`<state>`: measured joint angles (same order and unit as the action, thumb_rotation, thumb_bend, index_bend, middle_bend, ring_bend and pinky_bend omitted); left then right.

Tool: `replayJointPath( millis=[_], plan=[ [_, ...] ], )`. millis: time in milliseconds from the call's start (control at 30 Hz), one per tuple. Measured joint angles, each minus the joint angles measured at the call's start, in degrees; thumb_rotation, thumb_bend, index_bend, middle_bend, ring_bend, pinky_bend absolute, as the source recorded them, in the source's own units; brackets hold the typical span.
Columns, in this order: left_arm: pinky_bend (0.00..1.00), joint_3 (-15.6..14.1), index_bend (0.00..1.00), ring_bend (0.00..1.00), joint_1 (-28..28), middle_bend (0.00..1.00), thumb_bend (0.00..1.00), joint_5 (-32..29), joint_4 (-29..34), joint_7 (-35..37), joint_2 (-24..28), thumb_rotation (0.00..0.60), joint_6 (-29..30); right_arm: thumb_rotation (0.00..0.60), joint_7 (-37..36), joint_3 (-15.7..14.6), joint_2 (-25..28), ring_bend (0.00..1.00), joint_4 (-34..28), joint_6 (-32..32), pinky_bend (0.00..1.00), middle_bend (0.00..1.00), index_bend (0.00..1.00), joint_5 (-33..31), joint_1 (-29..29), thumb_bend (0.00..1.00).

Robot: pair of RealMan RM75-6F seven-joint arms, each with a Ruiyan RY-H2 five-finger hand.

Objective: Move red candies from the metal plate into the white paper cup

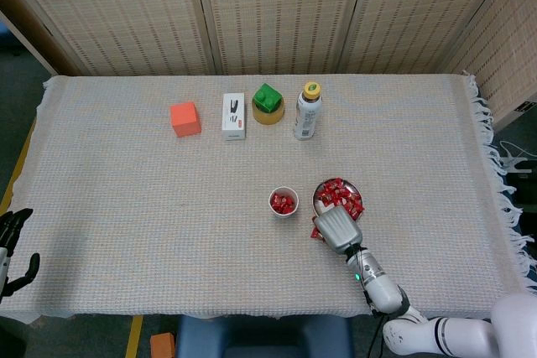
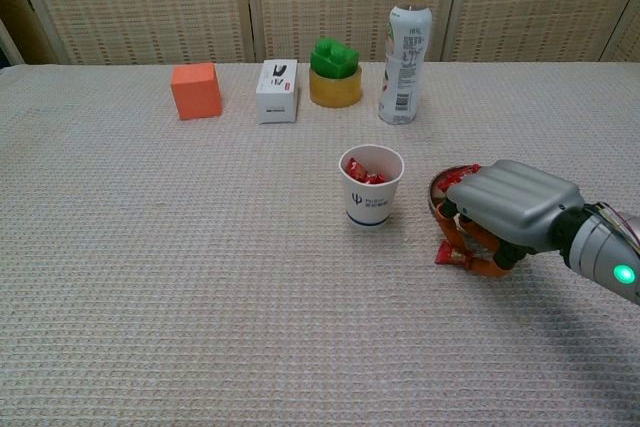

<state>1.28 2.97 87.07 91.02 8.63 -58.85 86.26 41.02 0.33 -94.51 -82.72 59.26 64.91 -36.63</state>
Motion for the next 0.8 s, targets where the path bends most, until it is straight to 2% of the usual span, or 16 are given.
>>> replayJointPath(
  millis=[567,800],
  plan=[
    [0.24,0.0,0.0,0.02,-0.1,0.05,0.5,0.0,0.0,0.0,0.0,0.6,0.2,0.6,-1.9,0.7,2.1,0.85,-2.7,1.6,1.0,0.78,0.61,2.2,1.0,0.25],
    [0.24,0.1,0.0,0.02,0.1,0.05,0.51,-0.2,0.3,-0.9,-0.2,0.6,-0.3,0.6,-8.0,3.8,8.2,0.85,-12.3,4.3,1.0,0.78,0.61,4.7,1.6,0.25]
  ],
)
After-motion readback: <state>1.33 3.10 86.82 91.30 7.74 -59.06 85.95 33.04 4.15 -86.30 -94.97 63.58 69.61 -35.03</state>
